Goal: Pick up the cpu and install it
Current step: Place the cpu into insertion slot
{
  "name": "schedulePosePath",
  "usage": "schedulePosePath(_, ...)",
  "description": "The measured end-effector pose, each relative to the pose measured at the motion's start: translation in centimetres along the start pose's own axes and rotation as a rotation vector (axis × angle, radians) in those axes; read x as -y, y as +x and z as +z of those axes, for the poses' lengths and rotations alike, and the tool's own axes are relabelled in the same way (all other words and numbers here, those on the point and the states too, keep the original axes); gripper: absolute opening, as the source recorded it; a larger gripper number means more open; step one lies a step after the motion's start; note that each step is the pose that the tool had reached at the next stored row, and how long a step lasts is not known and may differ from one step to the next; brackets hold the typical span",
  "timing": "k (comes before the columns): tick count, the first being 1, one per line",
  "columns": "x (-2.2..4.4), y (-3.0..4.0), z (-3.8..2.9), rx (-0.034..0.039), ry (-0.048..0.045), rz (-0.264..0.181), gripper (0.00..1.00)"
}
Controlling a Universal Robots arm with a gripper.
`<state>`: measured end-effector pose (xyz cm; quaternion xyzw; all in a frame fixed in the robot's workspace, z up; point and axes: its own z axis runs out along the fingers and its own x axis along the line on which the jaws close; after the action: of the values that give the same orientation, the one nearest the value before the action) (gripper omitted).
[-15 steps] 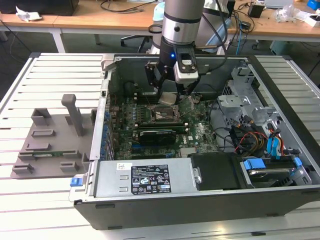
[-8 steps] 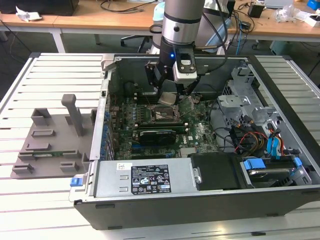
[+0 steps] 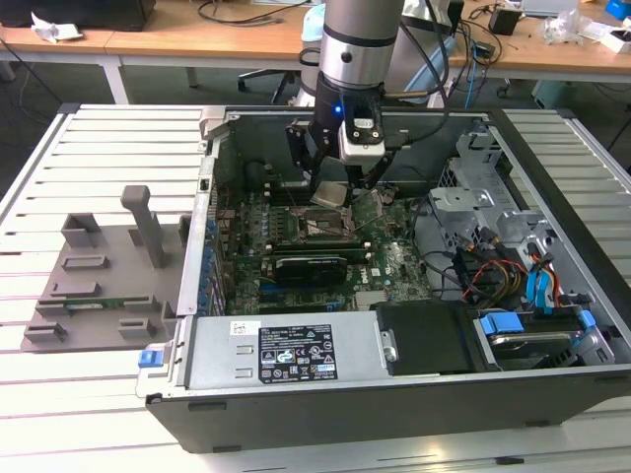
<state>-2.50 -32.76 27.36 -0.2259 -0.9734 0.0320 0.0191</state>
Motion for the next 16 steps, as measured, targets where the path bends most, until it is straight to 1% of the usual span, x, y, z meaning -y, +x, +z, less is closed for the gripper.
schedulePosePath(16,0.0,0.0,0.05,-0.004,0.0,0.067,0.55)
